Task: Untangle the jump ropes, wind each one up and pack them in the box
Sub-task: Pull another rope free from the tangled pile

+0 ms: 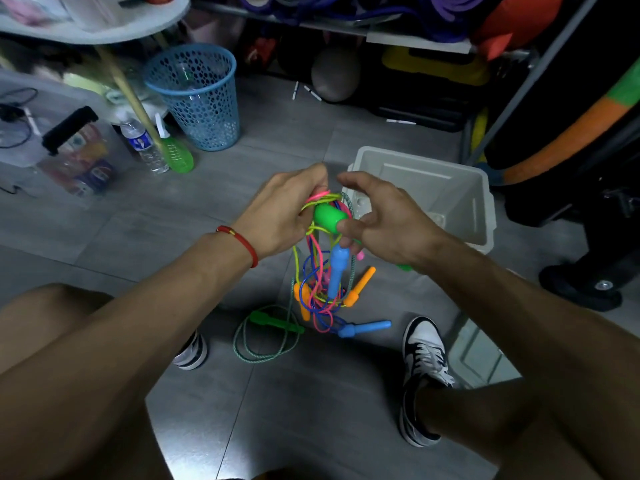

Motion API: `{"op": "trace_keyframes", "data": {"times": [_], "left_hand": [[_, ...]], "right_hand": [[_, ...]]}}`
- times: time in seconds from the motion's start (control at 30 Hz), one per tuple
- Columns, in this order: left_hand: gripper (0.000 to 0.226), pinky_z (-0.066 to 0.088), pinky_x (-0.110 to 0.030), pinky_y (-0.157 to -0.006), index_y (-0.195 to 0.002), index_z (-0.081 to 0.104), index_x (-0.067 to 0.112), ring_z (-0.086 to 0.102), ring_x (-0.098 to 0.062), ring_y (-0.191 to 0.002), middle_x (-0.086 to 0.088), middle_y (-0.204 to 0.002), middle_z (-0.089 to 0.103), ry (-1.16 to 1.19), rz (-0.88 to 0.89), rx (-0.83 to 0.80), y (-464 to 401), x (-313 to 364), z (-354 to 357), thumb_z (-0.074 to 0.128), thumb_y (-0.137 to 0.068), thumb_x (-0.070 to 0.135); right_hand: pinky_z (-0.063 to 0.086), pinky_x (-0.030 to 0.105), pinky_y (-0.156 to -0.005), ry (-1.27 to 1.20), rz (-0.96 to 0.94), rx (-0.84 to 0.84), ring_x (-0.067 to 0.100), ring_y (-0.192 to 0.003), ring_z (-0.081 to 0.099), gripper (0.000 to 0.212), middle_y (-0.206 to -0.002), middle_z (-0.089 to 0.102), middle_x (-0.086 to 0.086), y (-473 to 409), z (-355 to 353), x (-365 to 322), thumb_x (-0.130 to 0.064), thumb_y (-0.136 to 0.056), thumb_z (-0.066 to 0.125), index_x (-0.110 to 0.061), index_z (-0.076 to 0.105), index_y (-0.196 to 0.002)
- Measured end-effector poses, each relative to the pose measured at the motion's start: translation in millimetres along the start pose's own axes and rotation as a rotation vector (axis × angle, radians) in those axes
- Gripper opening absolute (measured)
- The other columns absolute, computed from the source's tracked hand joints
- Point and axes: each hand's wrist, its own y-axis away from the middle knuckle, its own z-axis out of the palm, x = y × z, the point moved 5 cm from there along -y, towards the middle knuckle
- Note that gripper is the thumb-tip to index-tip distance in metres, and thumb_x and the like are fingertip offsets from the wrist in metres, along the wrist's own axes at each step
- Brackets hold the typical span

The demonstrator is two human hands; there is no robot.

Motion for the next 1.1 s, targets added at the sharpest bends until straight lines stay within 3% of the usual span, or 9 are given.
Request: {"op": "trace_keyframes", "data": {"times": [0.13,0.27,0.4,0.5,0.6,0.77,0.87,1.0,1.1], "left_hand": [[0.023,0.039,-0.035,-0.061,-0.085,0.047,0.015,0.046,-0.023,-0.068,0.006,-0.072,0.049,-0.034,-0.046,0.062,-2.7,-4.9,-2.3,0.056,-0.072,-0.003],[0.022,0.040,-0.031,-0.059,-0.082,0.045,0.018,0.048,-0.021,-0.065,-0.001,-0.069,0.055,0.057,-0.124,0.116,-1.1,-7.7,-7.5,0.058,-0.077,0.001],[0.021,0.041,-0.029,-0.060,-0.082,0.045,0.018,0.048,-0.020,-0.063,-0.004,-0.068,0.055,0.127,-0.132,0.120,-0.9,-6.5,-11.6,0.059,-0.080,0.002],[0.026,0.035,-0.020,-0.058,-0.081,0.043,0.018,0.042,-0.012,-0.061,0.001,-0.067,0.051,0.069,-0.049,0.109,0.4,-0.2,-9.8,0.056,-0.076,-0.004],[0.028,0.038,-0.031,-0.060,-0.079,0.044,0.020,0.042,-0.014,-0.063,0.001,-0.068,0.052,0.035,-0.046,0.174,1.8,-0.6,-10.4,0.058,-0.074,-0.003],[0.024,0.042,-0.026,-0.064,-0.077,0.049,0.015,0.052,-0.015,-0.066,-0.002,-0.071,0.059,0.059,-0.079,0.330,3.0,0.2,-15.0,0.064,-0.077,-0.004],[0.018,0.040,-0.021,-0.066,-0.076,0.054,0.008,0.053,-0.017,-0.068,-0.003,-0.072,0.058,0.058,-0.039,0.319,3.2,4.9,-15.4,0.065,-0.074,-0.007],[0.018,0.048,-0.035,-0.073,-0.077,0.054,0.012,0.062,-0.021,-0.076,-0.002,-0.080,0.066,0.198,-0.156,0.312,5.5,1.4,-11.0,0.070,-0.077,0.003],[0.021,0.051,-0.046,-0.078,-0.078,0.052,0.022,0.063,-0.021,-0.086,-0.001,-0.091,0.067,0.319,-0.221,0.286,6.4,-10.3,-0.8,0.070,-0.074,0.012]], "right_hand": [[0.059,0.029,-0.061,-0.074,0.027,0.138,0.014,-0.059,0.073,0.058,-0.137,0.056,0.005,-10.1,8.9,4.9,-0.008,-0.093,0.065,-0.028,0.047,-0.144],[0.055,0.029,-0.054,-0.196,0.042,0.172,0.019,-0.062,0.074,0.055,-0.124,0.061,0.000,-13.3,13.0,4.9,-0.002,-0.094,0.062,-0.025,0.051,-0.142],[0.053,0.031,-0.051,-0.297,0.018,0.145,0.032,-0.068,0.073,0.060,-0.127,0.060,0.005,-15.1,12.4,3.2,0.006,-0.095,0.057,-0.024,0.046,-0.146],[0.061,0.046,-0.062,-0.287,-0.058,-0.011,0.038,-0.068,0.070,0.061,-0.098,0.065,0.021,-9.9,23.3,-3.9,0.005,-0.099,0.048,-0.023,0.035,-0.152],[0.060,0.056,-0.080,-0.231,-0.085,-0.037,0.039,-0.080,0.072,0.057,-0.108,0.064,0.021,-11.6,23.8,-7.0,-0.001,-0.099,0.053,-0.018,0.035,-0.151],[0.062,0.051,-0.070,-0.347,-0.063,0.057,0.036,-0.063,0.073,0.044,-0.080,0.071,0.024,-16.8,15.3,-7.7,-0.005,-0.094,0.063,-0.020,0.051,-0.134],[0.062,0.045,-0.073,-0.239,-0.115,0.196,0.029,-0.061,0.073,0.034,-0.107,0.062,0.014,-19.9,10.0,-5.1,-0.018,-0.084,0.074,-0.036,0.061,-0.110],[0.059,0.025,-0.064,-0.122,-0.172,0.329,0.014,-0.054,0.071,0.035,-0.121,0.047,0.004,-15.3,3.9,-3.8,-0.015,-0.084,0.076,-0.016,0.063,-0.116],[0.055,0.020,-0.054,-0.180,-0.202,0.374,0.013,-0.052,0.070,0.034,-0.122,0.047,0.007,-12.0,0.0,-7.7,-0.008,-0.086,0.074,-0.010,0.061,-0.117]]}}
